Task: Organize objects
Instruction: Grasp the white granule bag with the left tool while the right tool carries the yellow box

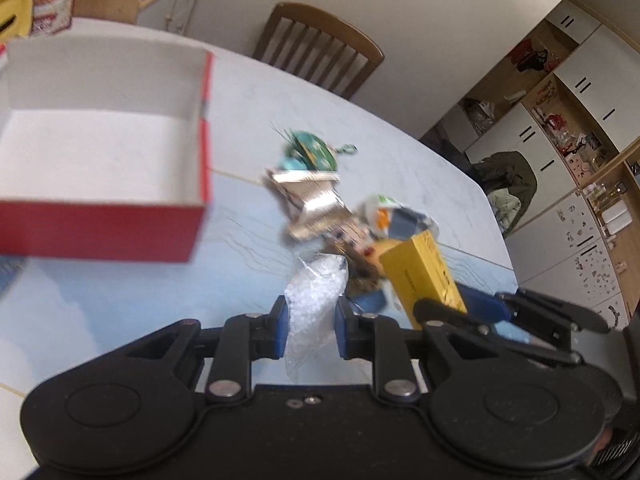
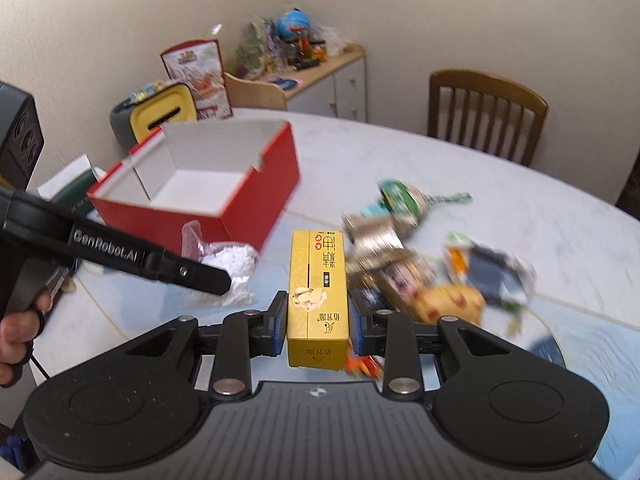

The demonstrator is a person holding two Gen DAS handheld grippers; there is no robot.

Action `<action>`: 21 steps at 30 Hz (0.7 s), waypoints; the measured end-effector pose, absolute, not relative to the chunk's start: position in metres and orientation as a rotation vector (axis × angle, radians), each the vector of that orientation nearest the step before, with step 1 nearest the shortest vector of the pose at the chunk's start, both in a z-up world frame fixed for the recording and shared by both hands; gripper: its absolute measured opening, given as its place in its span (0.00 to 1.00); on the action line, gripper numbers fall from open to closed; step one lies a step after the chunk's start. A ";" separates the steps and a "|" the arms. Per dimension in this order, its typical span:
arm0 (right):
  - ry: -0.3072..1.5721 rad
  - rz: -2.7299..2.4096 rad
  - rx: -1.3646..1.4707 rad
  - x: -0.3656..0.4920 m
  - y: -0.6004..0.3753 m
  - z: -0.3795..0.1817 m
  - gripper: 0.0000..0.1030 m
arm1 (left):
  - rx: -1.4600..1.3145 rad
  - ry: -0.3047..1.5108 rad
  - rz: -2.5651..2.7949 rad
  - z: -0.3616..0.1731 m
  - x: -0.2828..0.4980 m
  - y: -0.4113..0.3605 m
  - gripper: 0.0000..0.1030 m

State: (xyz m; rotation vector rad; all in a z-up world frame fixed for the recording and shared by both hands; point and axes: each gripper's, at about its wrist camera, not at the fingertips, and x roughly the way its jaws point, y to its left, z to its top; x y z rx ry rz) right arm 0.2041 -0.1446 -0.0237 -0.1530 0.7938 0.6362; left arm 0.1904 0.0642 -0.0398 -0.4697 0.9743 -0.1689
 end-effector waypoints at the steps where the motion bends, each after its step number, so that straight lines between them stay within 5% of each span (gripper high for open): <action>1: 0.791 0.637 -0.152 0.206 -0.136 -0.020 0.29 | -0.466 0.969 -0.165 -0.036 0.191 0.072 0.20; 21: 0.827 0.664 -0.189 0.262 0.043 -0.021 0.29 | -0.414 0.910 0.025 -0.021 0.236 0.227 0.20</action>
